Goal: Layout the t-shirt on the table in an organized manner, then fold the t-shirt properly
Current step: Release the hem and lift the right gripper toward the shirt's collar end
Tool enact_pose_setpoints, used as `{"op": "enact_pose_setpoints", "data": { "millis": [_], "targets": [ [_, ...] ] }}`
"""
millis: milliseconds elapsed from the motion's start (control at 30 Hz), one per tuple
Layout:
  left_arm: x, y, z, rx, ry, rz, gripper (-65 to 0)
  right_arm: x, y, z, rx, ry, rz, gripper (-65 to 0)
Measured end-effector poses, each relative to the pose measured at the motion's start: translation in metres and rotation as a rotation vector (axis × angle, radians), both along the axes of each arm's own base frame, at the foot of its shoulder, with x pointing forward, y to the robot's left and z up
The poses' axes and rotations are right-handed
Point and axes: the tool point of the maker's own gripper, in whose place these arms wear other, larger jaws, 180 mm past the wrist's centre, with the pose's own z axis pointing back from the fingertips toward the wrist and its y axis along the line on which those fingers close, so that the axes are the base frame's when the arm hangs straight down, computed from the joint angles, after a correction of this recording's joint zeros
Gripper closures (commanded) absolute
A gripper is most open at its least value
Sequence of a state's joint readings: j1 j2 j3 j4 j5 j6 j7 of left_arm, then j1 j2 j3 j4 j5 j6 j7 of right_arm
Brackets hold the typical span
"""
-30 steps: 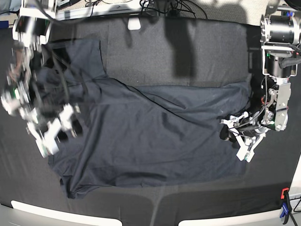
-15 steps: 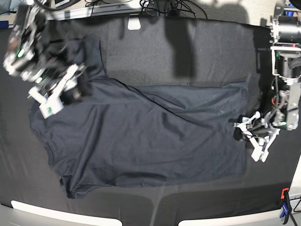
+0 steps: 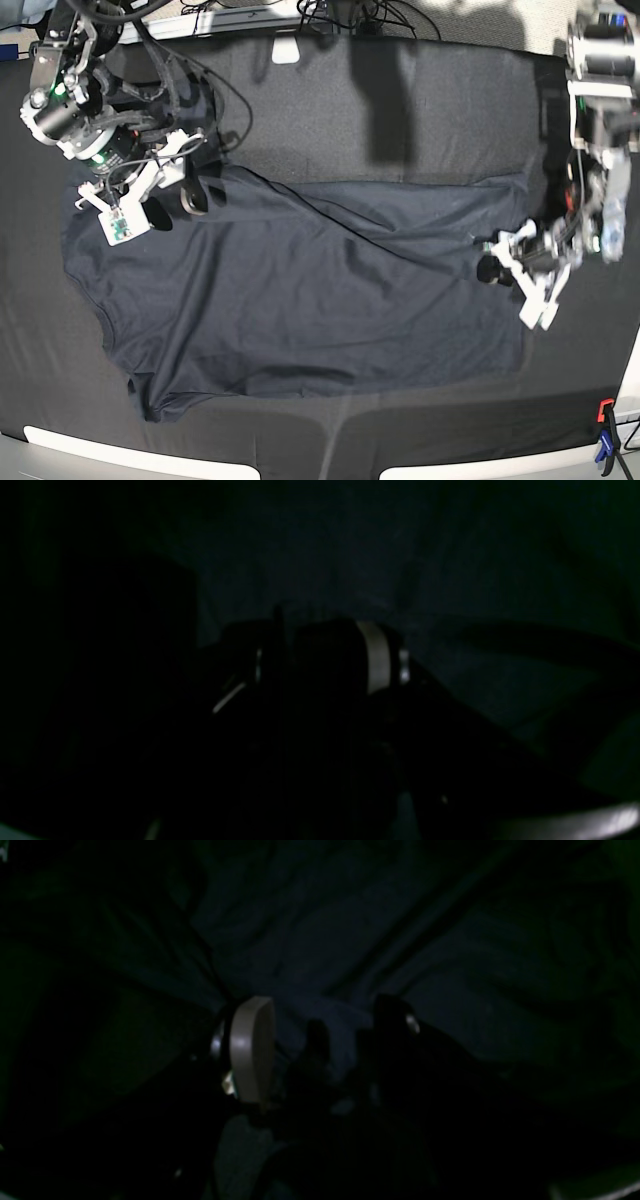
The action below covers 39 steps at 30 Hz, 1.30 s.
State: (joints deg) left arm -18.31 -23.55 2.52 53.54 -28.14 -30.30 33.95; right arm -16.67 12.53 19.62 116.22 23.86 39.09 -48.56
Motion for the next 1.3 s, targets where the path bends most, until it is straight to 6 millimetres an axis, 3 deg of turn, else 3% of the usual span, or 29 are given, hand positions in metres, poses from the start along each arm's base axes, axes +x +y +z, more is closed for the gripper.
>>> {"op": "enact_pose_setpoints", "data": {
  "millis": [233,500,667,733,833,1000,1167,1300],
  "targets": [
    [-0.003,-0.006,0.003,-0.084,-0.009,0.032,-20.9,0.000,0.000,0.000,0.000,0.000,0.000,-31.0],
    [-0.004,-0.022,0.016,-0.085,-0.045,-0.060,-20.9,0.000,0.000,0.000,0.000,0.000,0.000,-31.0],
    [-0.004,-0.021,0.016,-0.084,-0.048,-0.058,-20.9,0.000,0.000,0.000,-0.001,0.000,0.000,-31.0],
    [-0.002,-0.021,0.018,-0.088,-0.062,-0.054,-17.3,0.000,0.000,0.000,-0.001,0.000,0.000,-31.0],
    [0.000,-0.021,0.020,-0.091,-0.074,-0.051,0.0,-0.001,-0.001,-0.002,-0.006,0.010,-0.001,-31.0],
    [-0.003,-0.021,0.017,-0.083,-0.052,-0.059,0.0,-0.003,-0.002,-0.004,-0.016,0.027,-0.002,-31.0],
    [-0.003,-0.021,0.017,-0.082,-0.052,-0.059,0.0,-0.029,-0.002,-0.009,-0.079,0.088,0.020,-30.9],
    [-0.003,-0.021,0.017,-0.083,-0.052,-0.059,0.0,-0.070,-0.004,-0.009,-0.171,0.152,0.080,-30.9]
  ]
}}
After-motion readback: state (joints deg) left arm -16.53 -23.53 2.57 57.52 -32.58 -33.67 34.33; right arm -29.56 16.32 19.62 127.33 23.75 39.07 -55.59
